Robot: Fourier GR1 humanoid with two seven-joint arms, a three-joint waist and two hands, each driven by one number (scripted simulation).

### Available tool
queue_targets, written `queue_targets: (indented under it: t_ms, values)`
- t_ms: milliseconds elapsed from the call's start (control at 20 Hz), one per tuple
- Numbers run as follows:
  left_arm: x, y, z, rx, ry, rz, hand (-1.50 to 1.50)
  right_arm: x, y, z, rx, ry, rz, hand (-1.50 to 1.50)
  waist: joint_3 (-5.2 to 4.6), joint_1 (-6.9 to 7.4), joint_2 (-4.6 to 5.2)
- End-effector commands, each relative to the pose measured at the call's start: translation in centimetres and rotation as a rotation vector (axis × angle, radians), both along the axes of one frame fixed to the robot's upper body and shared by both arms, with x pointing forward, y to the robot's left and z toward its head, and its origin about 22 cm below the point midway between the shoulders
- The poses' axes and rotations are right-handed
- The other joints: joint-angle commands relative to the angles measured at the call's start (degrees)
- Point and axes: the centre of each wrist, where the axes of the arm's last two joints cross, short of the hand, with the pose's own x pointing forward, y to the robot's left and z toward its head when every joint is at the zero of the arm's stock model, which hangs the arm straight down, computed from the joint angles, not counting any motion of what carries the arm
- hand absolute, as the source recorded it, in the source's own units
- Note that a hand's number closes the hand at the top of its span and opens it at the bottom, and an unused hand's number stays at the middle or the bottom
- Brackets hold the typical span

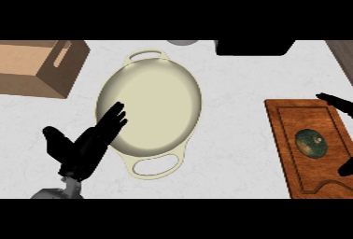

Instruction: Pick the squash from the cutting board and place it in the pot

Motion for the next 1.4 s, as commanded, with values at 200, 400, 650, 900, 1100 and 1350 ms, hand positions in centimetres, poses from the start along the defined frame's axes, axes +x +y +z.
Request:
queue_targets:
  t_ms: [200,400,650,900,1100,1350]
  values:
    - [-2.0,0.1,-0.9,0.000,0.012,0.006,0.00,0.2,-0.1,-2.2,-0.033,0.024,0.001,-1.50,-0.02,0.11,-0.02]
    - [0.0,1.0,-0.5,0.004,-0.006,0.004,0.00,-1.0,-0.3,-4.1,-0.048,0.056,-0.011,-1.50,-0.03,-0.18,-0.02]
    - [1.2,0.1,-0.1,-0.001,0.009,0.008,0.00,-0.7,-1.5,-5.4,-0.056,0.038,-0.003,-1.50,-0.01,-0.18,0.01]
    - [0.0,1.9,-0.9,0.005,-0.006,-0.017,0.00,1.9,0.1,-5.2,-0.054,0.053,-0.010,-1.50,-0.02,0.09,0.02]
    - [-0.7,1.6,-1.0,-0.002,-0.002,-0.022,0.00,1.1,0.9,-7.6,-0.074,0.067,-0.019,-1.50,-0.02,0.08,0.00]
    - [-0.9,-1.3,-0.9,-0.002,0.003,-0.013,0.00,2.5,-1.7,-5.3,-0.092,0.083,-0.028,-1.50,-0.02,0.05,-0.01]
